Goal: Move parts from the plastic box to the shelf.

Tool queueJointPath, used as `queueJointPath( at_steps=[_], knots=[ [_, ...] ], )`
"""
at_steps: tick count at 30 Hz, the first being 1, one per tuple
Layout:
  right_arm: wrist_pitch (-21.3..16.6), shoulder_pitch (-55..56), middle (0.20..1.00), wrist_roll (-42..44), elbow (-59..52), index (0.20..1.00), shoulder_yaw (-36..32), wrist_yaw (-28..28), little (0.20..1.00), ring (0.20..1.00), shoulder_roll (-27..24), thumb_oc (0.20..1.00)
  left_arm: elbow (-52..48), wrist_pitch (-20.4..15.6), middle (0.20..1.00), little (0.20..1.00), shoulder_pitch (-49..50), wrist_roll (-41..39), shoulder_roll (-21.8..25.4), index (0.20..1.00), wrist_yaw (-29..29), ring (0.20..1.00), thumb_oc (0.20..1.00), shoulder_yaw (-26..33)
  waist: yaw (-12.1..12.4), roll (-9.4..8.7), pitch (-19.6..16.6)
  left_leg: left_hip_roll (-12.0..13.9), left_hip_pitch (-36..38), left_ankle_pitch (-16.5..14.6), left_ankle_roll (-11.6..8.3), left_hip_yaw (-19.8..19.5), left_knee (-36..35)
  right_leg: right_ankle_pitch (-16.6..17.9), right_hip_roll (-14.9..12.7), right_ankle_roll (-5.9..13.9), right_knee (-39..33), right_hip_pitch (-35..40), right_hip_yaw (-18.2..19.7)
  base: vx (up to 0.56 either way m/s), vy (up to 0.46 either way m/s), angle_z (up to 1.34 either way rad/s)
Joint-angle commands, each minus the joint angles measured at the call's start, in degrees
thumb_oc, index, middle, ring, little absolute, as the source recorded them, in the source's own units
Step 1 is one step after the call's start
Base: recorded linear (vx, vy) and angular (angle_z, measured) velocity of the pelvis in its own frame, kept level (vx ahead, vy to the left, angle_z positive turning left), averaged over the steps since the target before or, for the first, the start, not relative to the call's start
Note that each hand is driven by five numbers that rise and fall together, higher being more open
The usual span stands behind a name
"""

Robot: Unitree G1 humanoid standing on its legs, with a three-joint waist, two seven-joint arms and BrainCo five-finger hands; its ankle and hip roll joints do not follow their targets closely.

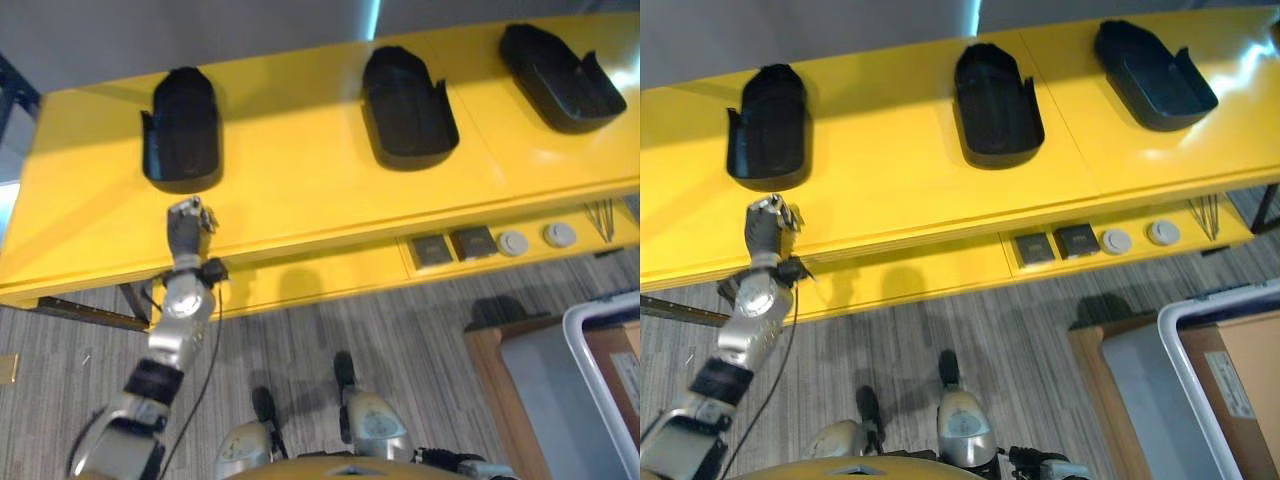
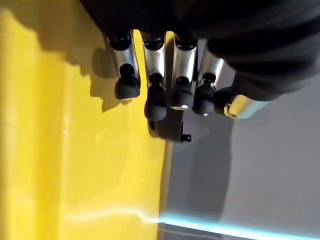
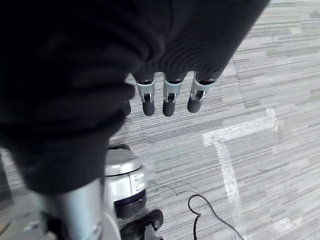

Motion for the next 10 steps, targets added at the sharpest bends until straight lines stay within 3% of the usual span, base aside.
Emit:
queueJointPath(
  at_steps=[1, 2, 3, 4, 6, 7, 8, 10],
  knots=[
    [0.7, 0.8, 1.0, 1.8, 2.1, 1.0, 0.5, -0.9, 1.0, 1.0, 1.6, 1.0, 5.5, -1.2, 0.558, 0.558, 2.8, 6.9, 0.9, 0.558, 7.9, 0.558, 0.558, -2.5, 2.1, -0.54, -5.5, 0.2, -5.0, -0.6, -0.28, -3.1, 1.5, -6.4, -0.1, 0.36, 0.6, 2.9, -1.0, -0.1, 0.029, 0.3],
    [0.7, 0.4, 1.0, 2.1, 2.8, 1.0, 0.6, -1.2, 1.0, 1.0, 1.9, 1.0, 7.6, -3.7, 0.912, 0.912, 4.6, 7.6, 0.9, 0.912, 9.6, 0.912, 0.912, -2.0, 2.9, -0.61, -6.1, 0.0, -4.5, -0.7, -0.27, -3.3, 1.5, -6.6, -0.3, 0.26, 0.8, 3.7, -1.7, -0.14, 0.045, 0.33],
    [0.2, -0.4, 1.0, 2.0, 4.2, 1.0, 0.5, -1.2, 1.0, 1.0, 2.2, 1.0, 10.8, -6.5, 1.0, 1.0, 7.1, 16.3, 1.3, 1.0, 14.7, 1.0, 1.0, -1.9, 4.2, -0.82, -7.1, -0.3, -4.2, -0.8, -0.3, -3.9, 1.7, -6.9, -0.6, 0.08, 1.1, 4.8, -2.7, -0.18, 0.055, 0.35],
    [0.4, -1.1, 1.0, 2.0, 5.0, 1.0, 0.6, -1.6, 1.0, 1.0, 2.2, 1.0, 14.0, -7.8, 1.0, 1.0, 8.4, 18.3, 1.8, 1.0, 18.3, 1.0, 1.0, -1.9, 5.3, -1.03, -7.7, -0.5, -3.7, -0.9, -0.24, -4.5, 1.9, -6.9, -1.0, 0.06, 1.0, 5.9, -3.6, -0.14, 0.045, 0.41],
    [0.6, -1.7, 1.0, 2.0, 5.6, 1.0, 0.5, -1.9, 1.0, 1.0, 2.1, 1.0, 17.2, -8.3, 1.0, 1.0, 9.3, 19.2, 1.5, 1.0, 20.4, 1.0, 1.0, -1.6, 5.8, -1.19, -8.1, -0.7, -3.1, -1.1, -0.14, -4.7, 1.7, -7.0, -1.1, 0.1, 0.9, 6.6, -4.0, -0.07, 0.034, 0.51],
    [1.0, -2.7, 1.0, 2.1, 6.4, 1.0, 1.0, -2.1, 1.0, 1.0, 2.3, 1.0, 23.8, -7.8, 1.0, 1.0, 10.5, 19.1, 0.6, 1.0, 21.3, 1.0, 1.0, -0.5, 6.6, -1.48, -8.8, -1.1, -2.3, -1.4, -0.01, -5.3, 1.7, -6.9, -1.3, 0.25, 1.0, 7.2, -4.4, -0.11, 0.057, 0.35],
    [0.5, -3.8, 1.0, 2.4, 7.5, 1.0, 1.4, -2.1, 1.0, 1.0, 2.8, 1.0, 32.3, -6.4, 1.0, 1.0, 12.1, 13.7, -1.6, 1.0, 17.7, 1.0, 1.0, 1.1, 7.8, -1.85, -9.4, -1.7, -1.7, -2.0, 0.37, -6.4, 1.7, -7.0, -1.5, 0.38, 1.2, 7.7, -5.1, -0.09, 0.05, 0.2],
    [0.6, -4.4, 1.0, 2.9, 7.6, 1.0, 1.7, -2.5, 1.0, 1.0, 3.0, 1.0, 36.5, -4.6, 1.0, 1.0, 12.6, 13.0, -2.6, 1.0, 15.8, 1.0, 1.0, 2.0, 8.2, -2.04, -9.6, -2.0, -1.3, -2.3, 0.52, -6.8, 1.8, -7.1, -1.7, 0.51, 1.2, 7.8, -5.4, -0.05, 0.024, 0.27]
  ],
)
